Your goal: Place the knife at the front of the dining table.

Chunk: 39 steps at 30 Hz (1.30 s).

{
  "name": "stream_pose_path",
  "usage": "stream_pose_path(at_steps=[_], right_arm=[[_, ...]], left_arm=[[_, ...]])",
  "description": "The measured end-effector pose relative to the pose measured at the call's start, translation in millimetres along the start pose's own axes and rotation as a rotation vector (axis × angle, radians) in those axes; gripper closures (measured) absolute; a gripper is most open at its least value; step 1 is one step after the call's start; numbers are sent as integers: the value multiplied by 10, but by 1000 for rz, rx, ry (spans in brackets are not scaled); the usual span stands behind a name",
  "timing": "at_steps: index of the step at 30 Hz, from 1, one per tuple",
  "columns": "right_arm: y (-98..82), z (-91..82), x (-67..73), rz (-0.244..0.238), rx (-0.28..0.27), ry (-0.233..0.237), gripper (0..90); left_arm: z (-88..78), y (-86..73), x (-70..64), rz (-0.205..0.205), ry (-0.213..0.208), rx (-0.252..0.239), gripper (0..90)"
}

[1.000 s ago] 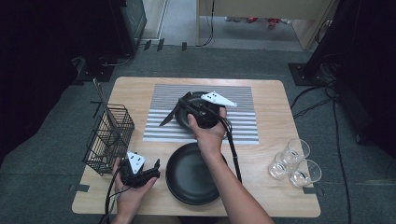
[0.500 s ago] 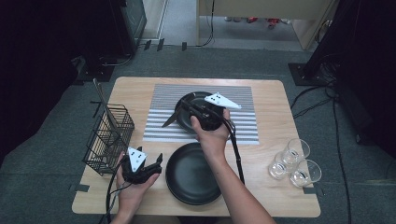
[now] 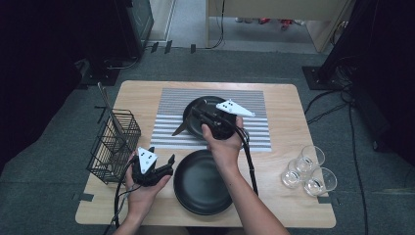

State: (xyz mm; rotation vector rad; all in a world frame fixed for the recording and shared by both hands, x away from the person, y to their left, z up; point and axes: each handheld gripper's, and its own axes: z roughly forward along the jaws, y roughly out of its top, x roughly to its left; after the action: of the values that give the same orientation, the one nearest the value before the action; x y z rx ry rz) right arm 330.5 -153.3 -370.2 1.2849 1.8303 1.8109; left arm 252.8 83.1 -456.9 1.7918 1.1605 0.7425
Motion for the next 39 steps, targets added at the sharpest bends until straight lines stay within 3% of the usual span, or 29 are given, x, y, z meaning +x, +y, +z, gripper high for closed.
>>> stream_pose_path(at_steps=[21,35,39], right_arm=[[-19,-53,32,-6,-1,10,849],[-28,-46,78,-8,9,24,849],[-26,-54,89,-10,4,26,848]], left_arm=[[127,121,-11,4,-36,-44,365],[227,192,-55,34,1,-58,469],[260,198,-65,47,-6,-57,493]])
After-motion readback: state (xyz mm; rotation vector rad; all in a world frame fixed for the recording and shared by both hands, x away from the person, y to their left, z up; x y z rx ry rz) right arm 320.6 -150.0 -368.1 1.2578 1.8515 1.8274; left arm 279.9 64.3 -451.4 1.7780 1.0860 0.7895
